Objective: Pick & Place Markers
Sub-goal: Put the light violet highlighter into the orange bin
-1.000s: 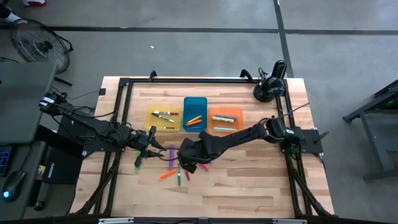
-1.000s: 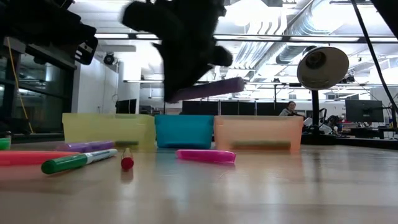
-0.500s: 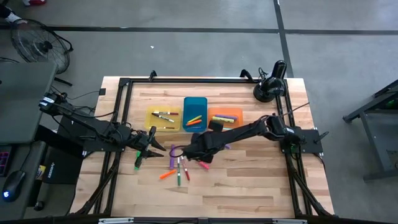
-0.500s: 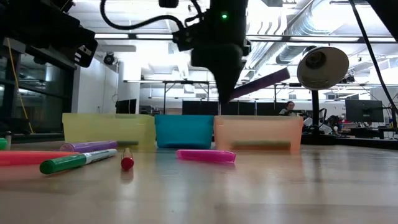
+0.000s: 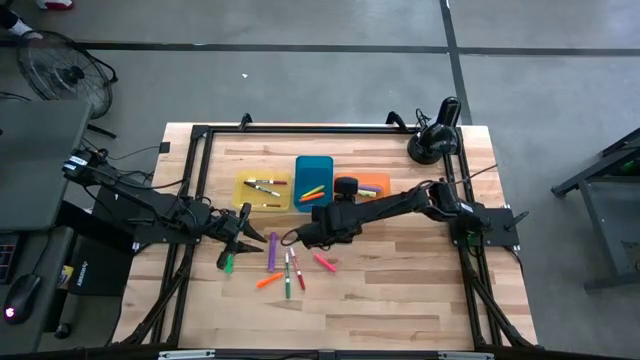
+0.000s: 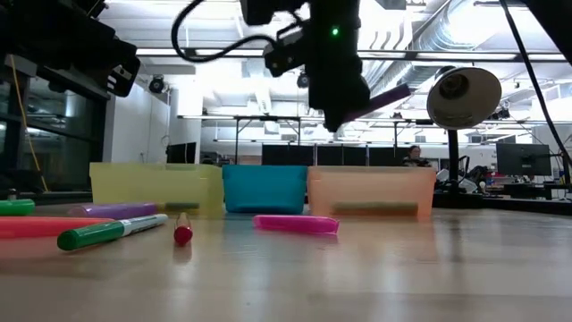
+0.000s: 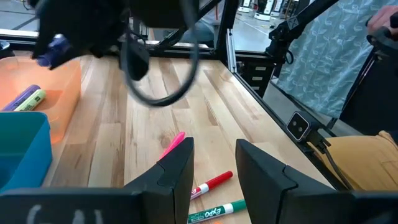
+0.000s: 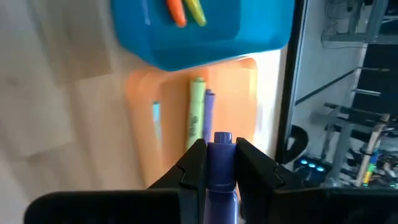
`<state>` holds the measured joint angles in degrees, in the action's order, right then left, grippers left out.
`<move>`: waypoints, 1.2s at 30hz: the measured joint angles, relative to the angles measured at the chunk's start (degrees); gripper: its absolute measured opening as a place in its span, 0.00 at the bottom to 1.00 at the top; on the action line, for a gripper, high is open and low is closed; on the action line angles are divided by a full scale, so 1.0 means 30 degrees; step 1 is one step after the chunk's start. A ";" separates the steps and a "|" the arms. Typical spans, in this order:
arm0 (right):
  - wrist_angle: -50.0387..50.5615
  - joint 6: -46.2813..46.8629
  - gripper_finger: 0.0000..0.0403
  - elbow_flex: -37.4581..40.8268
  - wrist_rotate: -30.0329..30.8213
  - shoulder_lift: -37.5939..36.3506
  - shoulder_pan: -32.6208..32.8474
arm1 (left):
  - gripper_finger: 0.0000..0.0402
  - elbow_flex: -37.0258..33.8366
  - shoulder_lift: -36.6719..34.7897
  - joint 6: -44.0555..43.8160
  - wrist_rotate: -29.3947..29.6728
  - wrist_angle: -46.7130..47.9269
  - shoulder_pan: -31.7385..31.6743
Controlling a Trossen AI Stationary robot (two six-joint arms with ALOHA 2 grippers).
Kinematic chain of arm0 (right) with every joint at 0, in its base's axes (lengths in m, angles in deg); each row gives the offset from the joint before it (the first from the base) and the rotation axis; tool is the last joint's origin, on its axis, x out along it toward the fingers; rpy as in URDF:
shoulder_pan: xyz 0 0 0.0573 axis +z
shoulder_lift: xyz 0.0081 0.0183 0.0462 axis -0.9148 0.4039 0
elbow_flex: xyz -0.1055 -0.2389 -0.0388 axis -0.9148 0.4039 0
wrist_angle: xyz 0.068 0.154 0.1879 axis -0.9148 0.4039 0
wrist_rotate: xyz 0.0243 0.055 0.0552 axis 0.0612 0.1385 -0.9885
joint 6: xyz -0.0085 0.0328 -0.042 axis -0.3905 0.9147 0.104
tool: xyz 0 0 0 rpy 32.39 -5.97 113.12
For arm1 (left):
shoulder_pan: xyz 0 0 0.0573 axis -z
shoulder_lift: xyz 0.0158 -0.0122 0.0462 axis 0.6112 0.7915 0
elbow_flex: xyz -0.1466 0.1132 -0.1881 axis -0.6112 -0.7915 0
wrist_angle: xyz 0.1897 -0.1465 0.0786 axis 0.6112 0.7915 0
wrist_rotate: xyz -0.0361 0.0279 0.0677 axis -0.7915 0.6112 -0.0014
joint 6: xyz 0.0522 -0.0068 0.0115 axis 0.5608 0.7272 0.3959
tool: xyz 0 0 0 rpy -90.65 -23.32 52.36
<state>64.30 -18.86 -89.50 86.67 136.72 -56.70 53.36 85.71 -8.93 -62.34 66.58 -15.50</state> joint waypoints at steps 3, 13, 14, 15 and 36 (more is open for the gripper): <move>0.0012 -0.0716 0.13 0.0000 0.0726 -0.0109 -0.0485 | 0.29 0.0000 0.0000 0.0000 0.0000 0.0037 0.0000; 0.0001 -0.2336 0.13 0.0000 0.0454 -0.0146 -0.2732 | 0.29 0.0000 0.0000 0.0022 -0.0109 0.0553 0.0000; -0.0016 -0.2541 0.13 0.0000 0.0441 -0.0146 -0.2954 | 0.29 0.0000 0.0000 0.0029 -0.0109 0.0590 0.0000; -0.0095 -0.2794 0.13 0.0000 0.0378 -0.0146 -0.3178 | 0.29 0.0000 0.0000 0.0035 -0.0109 0.0622 0.0000; -0.1510 -0.7022 0.13 0.0029 -0.7955 -0.0117 -0.6564 | 0.29 0.0000 0.0000 0.0067 -0.0144 0.1075 0.0000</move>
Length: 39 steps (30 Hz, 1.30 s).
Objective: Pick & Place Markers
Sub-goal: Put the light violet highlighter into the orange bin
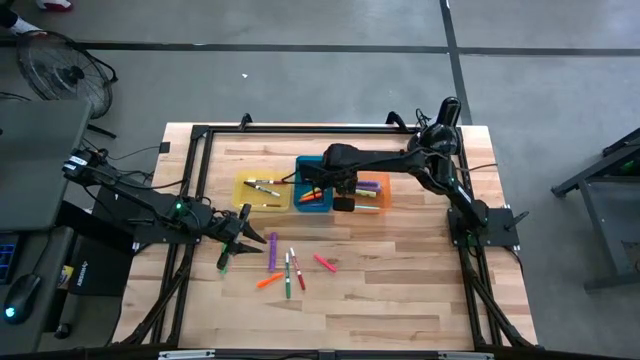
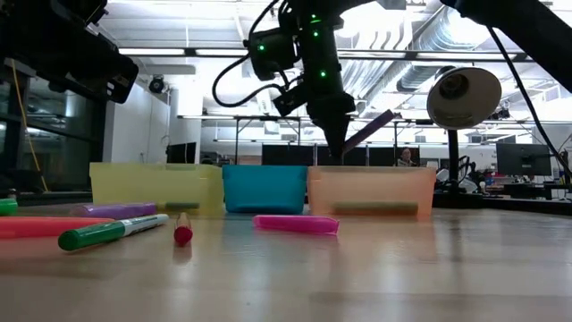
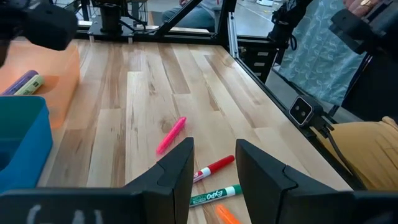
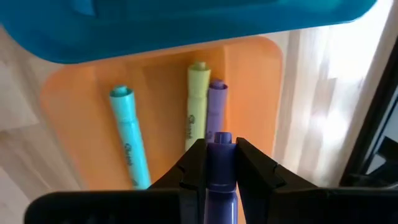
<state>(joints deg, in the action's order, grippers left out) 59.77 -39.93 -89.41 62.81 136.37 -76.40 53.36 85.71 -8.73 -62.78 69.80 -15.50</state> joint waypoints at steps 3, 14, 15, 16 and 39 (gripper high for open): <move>-0.0009 -0.0386 0.13 0.0000 -0.0144 0.0000 -0.0130 | 0.29 0.0000 0.0000 -0.0094 -0.0110 -0.0013 0.0000; -0.1258 -0.1221 0.13 0.0000 -0.3162 0.0000 -0.0654 | 0.29 0.0000 0.0001 -0.0359 -0.0125 -0.0071 -0.0005; -0.1260 -0.1294 0.13 0.0005 -0.3695 0.0000 -0.0674 | 0.29 0.0000 0.0005 -0.0418 -0.0125 -0.0071 -0.0003; -0.1268 -0.1359 0.13 0.0000 -0.4154 0.0000 -0.0701 | 0.29 0.0000 0.0000 -0.0427 -0.0133 -0.0071 -0.0001; -0.1066 -0.1765 0.20 0.0006 -0.4397 0.0007 -0.0851 | 0.29 0.0000 0.0006 -0.0506 -0.0103 -0.0078 0.0000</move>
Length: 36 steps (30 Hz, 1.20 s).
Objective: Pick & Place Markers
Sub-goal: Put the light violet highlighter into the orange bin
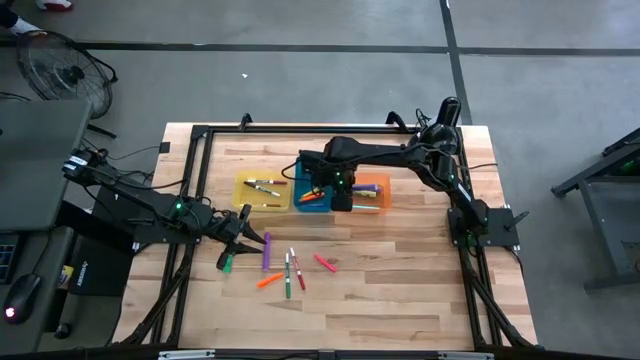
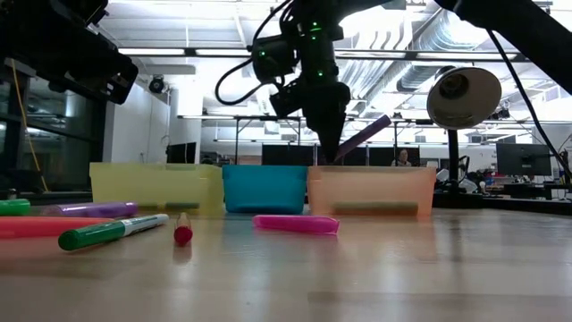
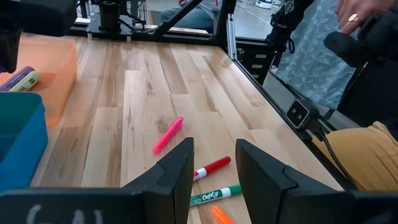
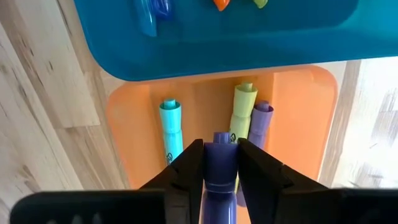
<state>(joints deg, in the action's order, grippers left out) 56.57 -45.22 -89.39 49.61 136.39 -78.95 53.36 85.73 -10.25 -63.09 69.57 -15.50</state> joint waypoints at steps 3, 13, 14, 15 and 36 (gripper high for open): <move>-0.0135 -0.0042 0.20 0.0268 0.0062 0.0007 -0.0028 | 0.29 0.0000 -0.0006 -0.0016 0.0007 0.0000 -0.0004; -0.2045 -0.0407 0.21 0.4977 0.2861 0.0063 -0.0392 | 0.29 0.0000 -0.0006 -0.0042 0.0007 0.0058 -0.0006; -0.2421 -0.0425 0.21 0.5341 0.3025 0.0022 -0.0411 | 0.29 0.0000 -0.0006 -0.0042 0.0010 0.0089 -0.0005; -0.2566 -0.0460 0.21 0.5627 0.3055 -0.0017 -0.0444 | 0.29 0.0000 0.0001 -0.0042 0.0009 0.0109 -0.0001; -0.3971 -0.0869 0.25 0.4329 0.1054 0.0036 -0.0525 | 0.29 0.0000 0.0001 -0.0488 0.0066 0.0138 -0.0001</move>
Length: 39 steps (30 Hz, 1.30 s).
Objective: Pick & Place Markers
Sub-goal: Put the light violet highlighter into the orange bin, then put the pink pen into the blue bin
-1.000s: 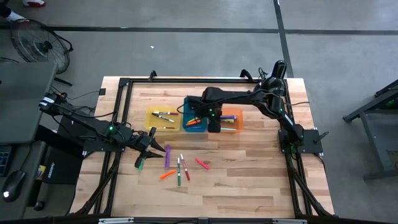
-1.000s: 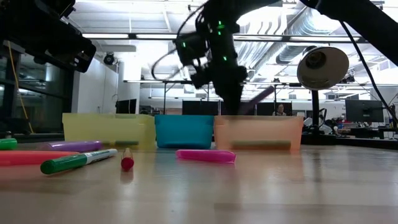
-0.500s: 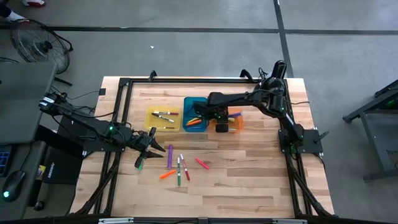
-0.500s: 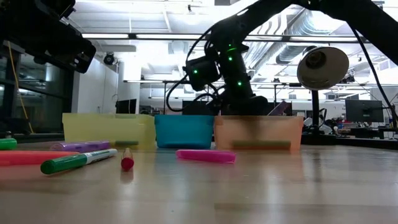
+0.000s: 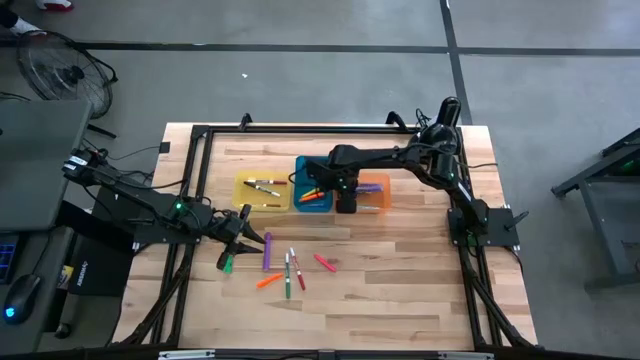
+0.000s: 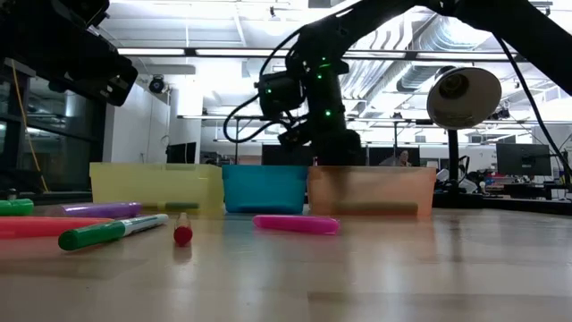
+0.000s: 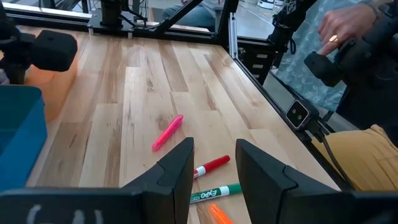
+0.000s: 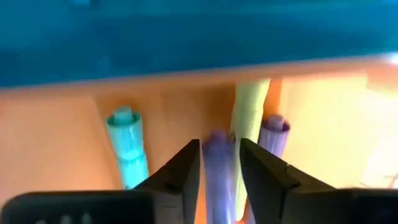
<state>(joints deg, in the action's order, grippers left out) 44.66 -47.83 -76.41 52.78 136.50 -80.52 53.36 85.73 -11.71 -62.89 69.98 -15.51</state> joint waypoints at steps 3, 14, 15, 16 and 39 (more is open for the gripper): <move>0.0244 0.0041 0.32 0.0000 -0.0042 0.0000 0.0000 | 0.29 0.0000 -0.0007 -0.0004 0.0000 -0.0005 -0.0004; 0.1801 0.0512 0.50 0.0000 0.1181 -0.0557 0.0071 | 0.29 0.0000 -0.0004 -0.0006 0.0073 -0.0002 -0.0006; 0.1837 0.0518 0.50 0.0000 0.1623 -0.0827 0.0094 | 0.29 0.0000 -0.0006 -0.0006 0.0073 -0.0006 0.0000; 0.1837 0.0524 0.50 0.0000 0.1986 -0.1175 0.0137 | 0.29 0.0000 -0.0001 -0.0006 0.0073 -0.0001 -0.0005; -0.2554 0.5982 0.49 -0.0015 -0.0929 -0.5967 0.4703 | 0.29 0.0007 0.0000 -0.0705 0.0452 0.0299 -0.0006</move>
<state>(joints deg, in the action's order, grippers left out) 37.00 -29.88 -76.45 49.99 118.60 -66.42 53.38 85.73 -13.83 -61.53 70.88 -15.52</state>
